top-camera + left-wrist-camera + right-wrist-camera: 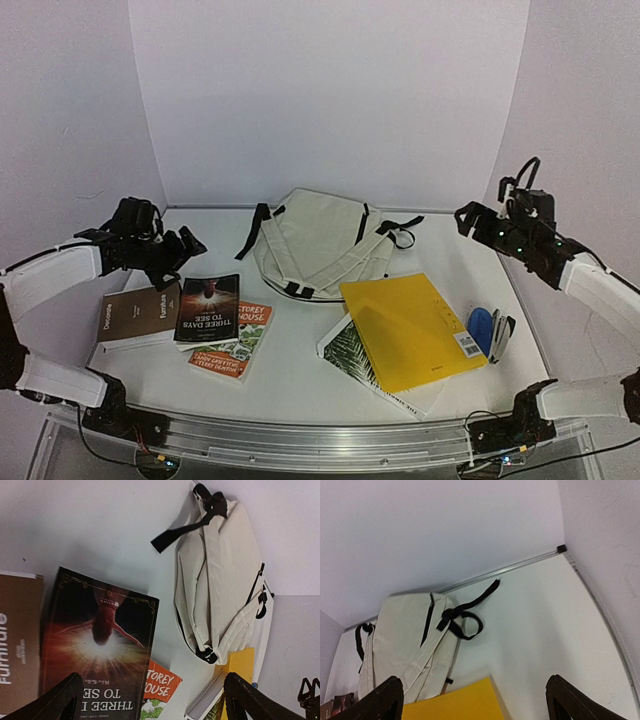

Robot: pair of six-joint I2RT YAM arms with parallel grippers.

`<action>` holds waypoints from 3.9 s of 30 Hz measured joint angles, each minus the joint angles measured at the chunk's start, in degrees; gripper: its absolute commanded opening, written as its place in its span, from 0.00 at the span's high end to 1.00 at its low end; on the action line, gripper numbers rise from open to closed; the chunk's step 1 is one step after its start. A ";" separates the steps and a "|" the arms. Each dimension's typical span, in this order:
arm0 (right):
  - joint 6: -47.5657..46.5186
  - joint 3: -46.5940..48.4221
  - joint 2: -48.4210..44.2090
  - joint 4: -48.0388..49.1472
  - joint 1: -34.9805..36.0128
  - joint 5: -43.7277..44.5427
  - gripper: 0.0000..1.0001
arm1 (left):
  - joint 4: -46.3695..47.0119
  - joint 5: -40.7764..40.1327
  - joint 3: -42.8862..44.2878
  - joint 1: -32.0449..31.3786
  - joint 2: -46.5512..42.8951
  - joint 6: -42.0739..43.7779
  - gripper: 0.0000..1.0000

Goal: Pack the student bag
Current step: Adjust the student bag at the center of the board.

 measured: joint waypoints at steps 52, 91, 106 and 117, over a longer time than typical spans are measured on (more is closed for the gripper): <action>-12.72 12.80 22.16 1.96 46.11 20.59 0.02 | 19.63 14.71 21.80 -16.79 32.63 -7.01 1.00; -31.68 34.41 48.61 9.13 52.86 38.89 0.02 | -3.67 16.74 28.81 -16.76 17.86 -0.41 1.00; -37.20 32.26 47.35 11.75 51.45 34.34 0.14 | -7.21 18.29 30.25 -16.76 17.37 3.43 1.00; -34.79 32.75 46.96 11.62 49.57 26.04 1.00 | -7.42 18.50 30.25 -16.67 14.96 4.74 0.57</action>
